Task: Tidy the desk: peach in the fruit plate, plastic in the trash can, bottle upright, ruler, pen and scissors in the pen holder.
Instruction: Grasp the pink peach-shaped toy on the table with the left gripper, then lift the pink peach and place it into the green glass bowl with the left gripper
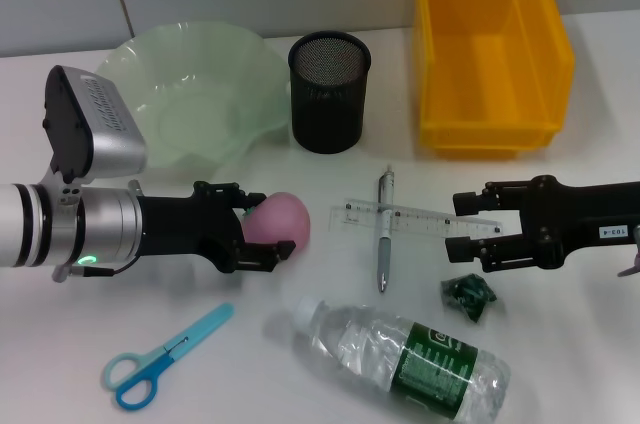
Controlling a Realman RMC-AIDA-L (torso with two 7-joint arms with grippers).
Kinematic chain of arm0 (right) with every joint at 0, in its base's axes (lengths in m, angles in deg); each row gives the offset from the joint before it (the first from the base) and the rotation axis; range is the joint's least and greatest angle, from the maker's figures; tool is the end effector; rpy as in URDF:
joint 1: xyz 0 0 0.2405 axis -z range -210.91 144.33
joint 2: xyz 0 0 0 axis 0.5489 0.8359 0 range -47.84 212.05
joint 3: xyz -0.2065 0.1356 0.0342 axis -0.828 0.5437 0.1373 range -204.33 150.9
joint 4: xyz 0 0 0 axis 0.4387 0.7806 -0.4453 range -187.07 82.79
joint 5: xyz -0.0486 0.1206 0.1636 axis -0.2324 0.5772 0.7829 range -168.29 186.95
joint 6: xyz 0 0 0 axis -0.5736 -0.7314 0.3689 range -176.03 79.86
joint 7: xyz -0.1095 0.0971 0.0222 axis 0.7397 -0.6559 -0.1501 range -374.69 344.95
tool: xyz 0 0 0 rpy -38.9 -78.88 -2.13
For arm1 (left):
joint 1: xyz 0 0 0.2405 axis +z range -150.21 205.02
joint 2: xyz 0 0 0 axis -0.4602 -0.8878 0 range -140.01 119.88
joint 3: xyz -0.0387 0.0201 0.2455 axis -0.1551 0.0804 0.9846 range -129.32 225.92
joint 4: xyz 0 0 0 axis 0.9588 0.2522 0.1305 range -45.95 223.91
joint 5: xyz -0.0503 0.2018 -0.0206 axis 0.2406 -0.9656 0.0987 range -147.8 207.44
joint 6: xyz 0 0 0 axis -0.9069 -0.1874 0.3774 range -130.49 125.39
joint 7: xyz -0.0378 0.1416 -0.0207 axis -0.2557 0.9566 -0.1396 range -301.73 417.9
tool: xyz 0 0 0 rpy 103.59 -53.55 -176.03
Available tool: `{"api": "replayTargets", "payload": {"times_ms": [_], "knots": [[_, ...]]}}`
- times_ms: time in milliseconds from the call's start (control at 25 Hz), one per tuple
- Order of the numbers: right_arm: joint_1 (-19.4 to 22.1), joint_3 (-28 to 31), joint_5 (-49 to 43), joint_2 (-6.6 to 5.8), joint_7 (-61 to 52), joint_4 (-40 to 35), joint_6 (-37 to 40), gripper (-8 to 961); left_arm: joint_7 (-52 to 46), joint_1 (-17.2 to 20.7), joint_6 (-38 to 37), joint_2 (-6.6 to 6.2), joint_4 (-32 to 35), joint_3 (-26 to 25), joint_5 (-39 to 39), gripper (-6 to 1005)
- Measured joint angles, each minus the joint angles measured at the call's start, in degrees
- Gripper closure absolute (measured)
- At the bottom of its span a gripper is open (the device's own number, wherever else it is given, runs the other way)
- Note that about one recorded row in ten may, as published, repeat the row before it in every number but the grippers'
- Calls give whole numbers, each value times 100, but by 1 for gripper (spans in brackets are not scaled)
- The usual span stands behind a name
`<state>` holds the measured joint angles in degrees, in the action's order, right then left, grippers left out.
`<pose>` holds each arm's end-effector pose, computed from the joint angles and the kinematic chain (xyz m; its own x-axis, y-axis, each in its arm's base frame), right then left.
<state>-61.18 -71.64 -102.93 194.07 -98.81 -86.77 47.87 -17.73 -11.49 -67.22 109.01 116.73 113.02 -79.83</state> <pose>0.2779 0.3074 0.0287 0.7759 -0.4431 -0.4490 -0.5045 -0.8631 -0.0201 -0.2357 0.3603 -0.0751 0.9442 0.2541 0.2096 0.2995 -0.9271 -0.2253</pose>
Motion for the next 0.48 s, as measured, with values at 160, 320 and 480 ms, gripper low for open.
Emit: {"api": "replayTargets", "payload": {"times_ms": [160, 320, 480], "knots": [[-1, 13, -3, 0, 0, 0, 0, 190, -49, -10, 80, 2, -15, 60, 33, 245], [4, 32, -6, 0, 0, 0, 1, 191, -268, -12, 134, -25, 6, 50, 77, 288], [0, 31, -7, 1, -7, 9, 2, 192, -311, 25, 56, -32, 40, 16, 89, 426]]}}
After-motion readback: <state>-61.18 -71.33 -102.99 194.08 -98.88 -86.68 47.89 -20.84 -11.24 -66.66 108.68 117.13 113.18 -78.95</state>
